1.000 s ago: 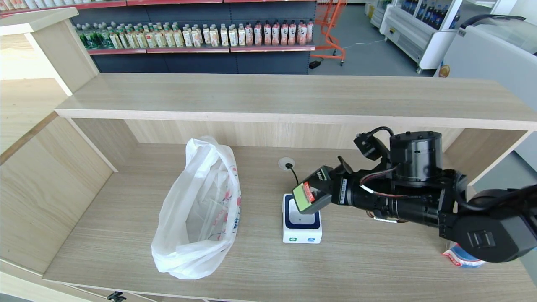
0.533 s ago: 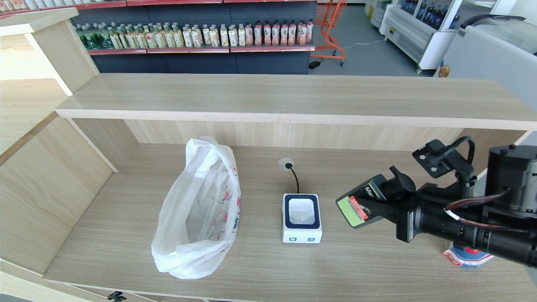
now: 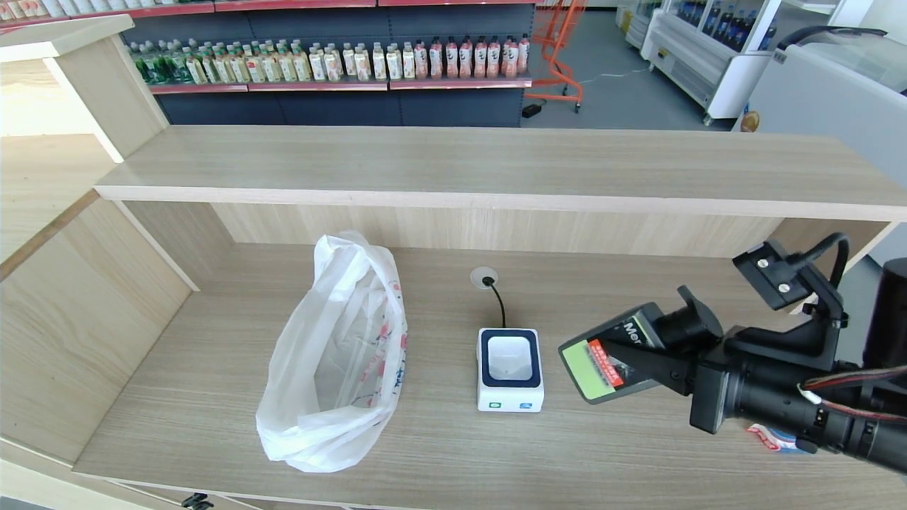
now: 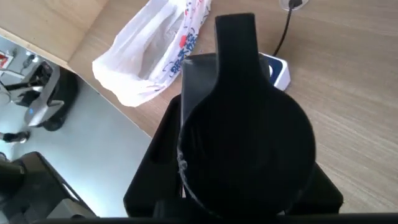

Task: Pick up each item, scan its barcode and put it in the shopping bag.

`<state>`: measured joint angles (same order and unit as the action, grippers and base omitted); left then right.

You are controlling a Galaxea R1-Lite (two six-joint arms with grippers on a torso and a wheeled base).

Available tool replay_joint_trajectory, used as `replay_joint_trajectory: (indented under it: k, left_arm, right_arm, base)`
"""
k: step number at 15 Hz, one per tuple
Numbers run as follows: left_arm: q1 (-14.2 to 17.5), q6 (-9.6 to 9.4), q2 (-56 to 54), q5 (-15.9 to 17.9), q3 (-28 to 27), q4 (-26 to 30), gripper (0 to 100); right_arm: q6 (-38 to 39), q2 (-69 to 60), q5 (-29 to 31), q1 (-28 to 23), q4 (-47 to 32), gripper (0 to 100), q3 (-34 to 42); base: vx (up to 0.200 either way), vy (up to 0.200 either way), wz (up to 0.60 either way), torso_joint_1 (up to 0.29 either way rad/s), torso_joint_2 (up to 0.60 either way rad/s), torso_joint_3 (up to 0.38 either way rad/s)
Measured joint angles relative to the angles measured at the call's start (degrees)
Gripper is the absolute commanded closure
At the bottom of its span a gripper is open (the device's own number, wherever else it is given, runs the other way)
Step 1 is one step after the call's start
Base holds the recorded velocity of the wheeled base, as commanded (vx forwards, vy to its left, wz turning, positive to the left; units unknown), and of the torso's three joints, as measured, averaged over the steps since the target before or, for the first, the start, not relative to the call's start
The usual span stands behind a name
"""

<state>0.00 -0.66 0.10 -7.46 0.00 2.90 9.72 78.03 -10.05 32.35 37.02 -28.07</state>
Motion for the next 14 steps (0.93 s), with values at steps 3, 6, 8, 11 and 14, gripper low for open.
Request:
replay_joint_trajectory:
  k: [3,6,8,11,14]
  left_arm:
    - [0.0,0.09,0.0,0.0,0.0,0.0,0]
    - [0.0,0.15,0.0,0.0,0.0,0.0,0]
    - [0.0,0.17,0.0,0.0,0.0,0.0,0]
    - [0.0,0.12,0.0,0.0,0.0,0.0,0]
    - [0.0,0.15,0.0,0.0,0.0,0.0,0]
  right_arm:
    - [5.5,-0.2,0.1,3.4,-0.1,100,-1.0]
    - [7.0,0.8,0.1,4.5,-0.6,100,-1.3]
    - [9.2,3.4,0.2,4.6,-0.6,100,-2.2]
    - [10.4,8.4,0.6,4.5,-0.5,100,-3.5]
    - [10.5,13.1,0.5,4.6,-0.4,100,-5.3]
  base:
    - [0.000,0.200,0.00,0.012,0.01,-0.001]
    - [0.000,0.067,0.00,-0.006,0.00,0.002]
    - [0.000,0.000,0.00,0.000,0.00,0.000]
    - [0.000,0.000,0.00,0.000,0.00,0.000]
    - [0.000,0.000,0.00,0.000,0.00,0.000]
